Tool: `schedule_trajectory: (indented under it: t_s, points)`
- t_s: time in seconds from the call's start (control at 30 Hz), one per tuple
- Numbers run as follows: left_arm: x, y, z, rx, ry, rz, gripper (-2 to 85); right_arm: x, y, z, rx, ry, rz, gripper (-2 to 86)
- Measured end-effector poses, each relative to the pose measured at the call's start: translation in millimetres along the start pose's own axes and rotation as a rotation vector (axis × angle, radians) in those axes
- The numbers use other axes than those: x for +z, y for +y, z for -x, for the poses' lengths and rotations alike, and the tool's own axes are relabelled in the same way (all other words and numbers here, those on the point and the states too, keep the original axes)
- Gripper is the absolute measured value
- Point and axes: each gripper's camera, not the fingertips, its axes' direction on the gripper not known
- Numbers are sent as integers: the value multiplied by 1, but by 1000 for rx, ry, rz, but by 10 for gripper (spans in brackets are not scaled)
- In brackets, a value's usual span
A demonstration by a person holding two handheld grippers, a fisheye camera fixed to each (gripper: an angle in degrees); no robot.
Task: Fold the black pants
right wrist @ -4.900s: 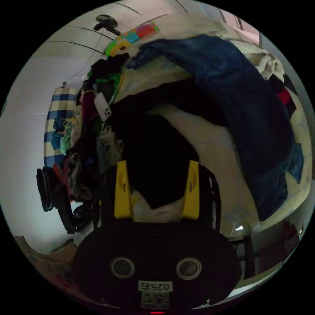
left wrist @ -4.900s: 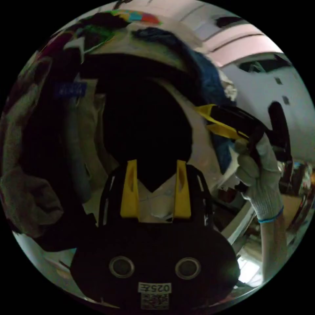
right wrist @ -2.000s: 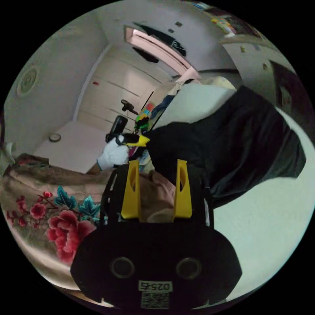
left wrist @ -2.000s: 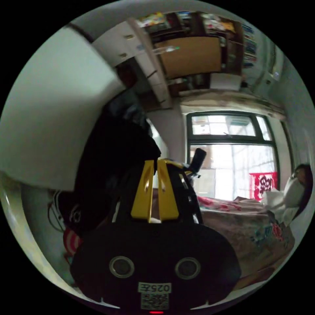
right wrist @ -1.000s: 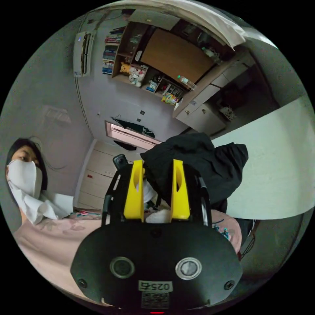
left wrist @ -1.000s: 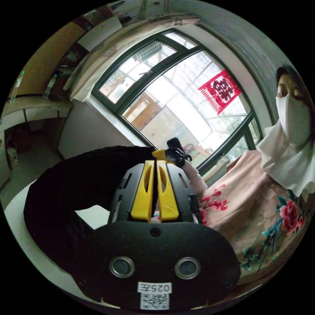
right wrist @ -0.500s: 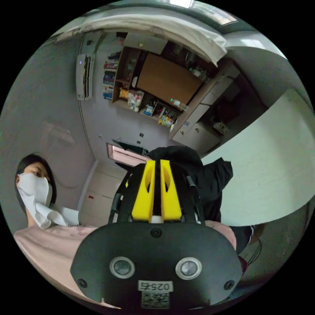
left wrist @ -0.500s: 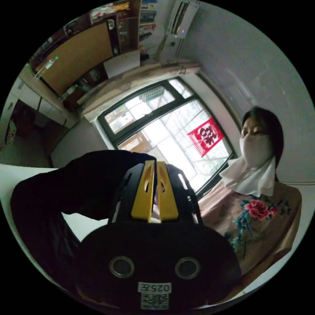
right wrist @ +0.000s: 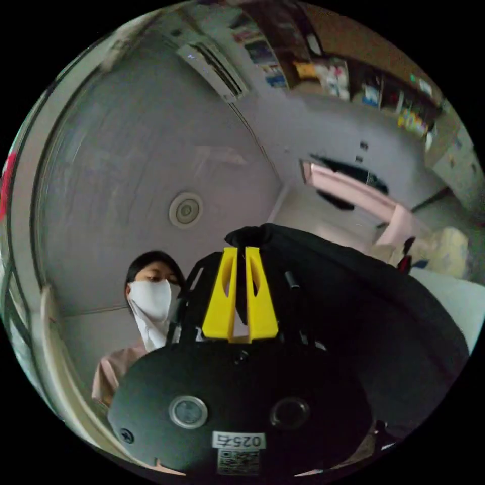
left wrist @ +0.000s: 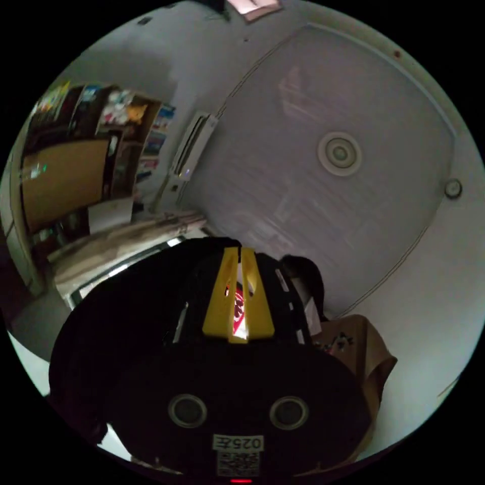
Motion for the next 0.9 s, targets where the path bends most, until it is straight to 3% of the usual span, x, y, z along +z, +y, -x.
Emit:
schedule_trajectory:
  t_s: [0.1,0.17,0.23,0.33,0.43,0.5,0.7,0.8,0.9]
  points:
    - [-17,-61,-88,246,-15,0,-10,92,-47,-77,244,-252,150,0]
    - [17,-101,-170,475,-71,145,-11,164,-71,-117,442,-456,153,-2]
    - [64,-112,-222,642,-153,306,-10,219,-89,-117,465,-532,217,-2]
    - [139,-93,-271,887,-252,524,-9,283,-126,-81,337,-485,356,-3]
    - [178,-58,-257,974,-290,571,-9,298,-156,-56,260,-377,366,-2]
    - [186,-42,-225,937,-310,586,-9,286,-169,-51,235,-317,343,-2]
    - [191,23,-31,571,-270,734,-10,177,-190,-70,285,29,224,-2]
    - [186,86,84,406,-362,840,-10,102,-175,-95,360,359,146,-2]
    - [168,162,212,90,-534,1025,-9,34,-152,-123,426,856,193,-3]
